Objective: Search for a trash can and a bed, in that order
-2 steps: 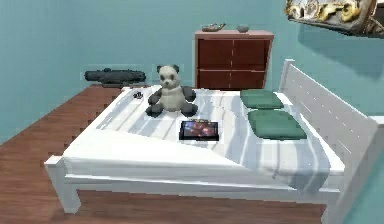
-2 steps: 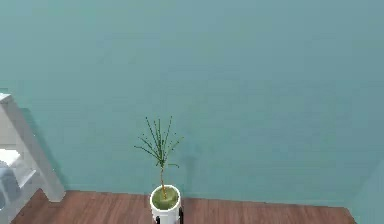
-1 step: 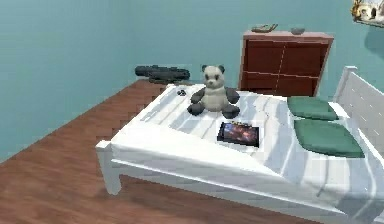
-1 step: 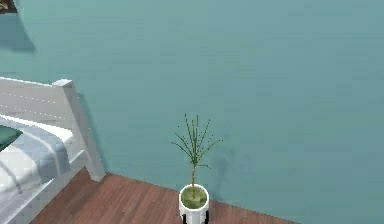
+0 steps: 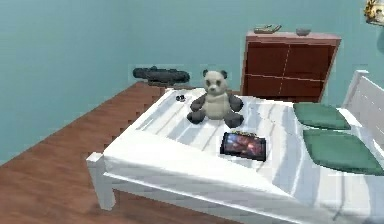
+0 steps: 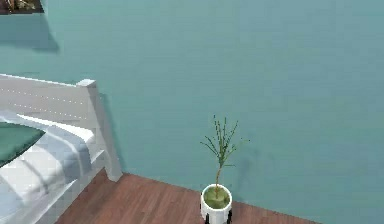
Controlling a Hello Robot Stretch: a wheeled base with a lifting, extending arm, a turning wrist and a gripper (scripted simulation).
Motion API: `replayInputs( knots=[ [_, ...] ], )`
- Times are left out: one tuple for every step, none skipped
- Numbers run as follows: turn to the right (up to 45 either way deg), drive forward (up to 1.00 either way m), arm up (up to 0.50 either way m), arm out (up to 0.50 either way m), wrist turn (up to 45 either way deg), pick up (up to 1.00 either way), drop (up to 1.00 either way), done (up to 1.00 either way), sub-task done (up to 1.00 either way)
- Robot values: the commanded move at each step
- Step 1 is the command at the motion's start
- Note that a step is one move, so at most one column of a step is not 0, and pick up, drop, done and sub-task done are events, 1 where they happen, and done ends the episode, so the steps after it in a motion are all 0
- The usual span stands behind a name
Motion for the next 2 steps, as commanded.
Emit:
replayInputs(
  knots=[
    [15.0, 0.00, 0.00, 0.00, 0.0, 0.00, 0.00, 0.00, 0.00],
    [0.0, 0.00, 0.00, 0.00, 0.0, 0.00, 0.00, 1.00, 0.00]
  ],
)
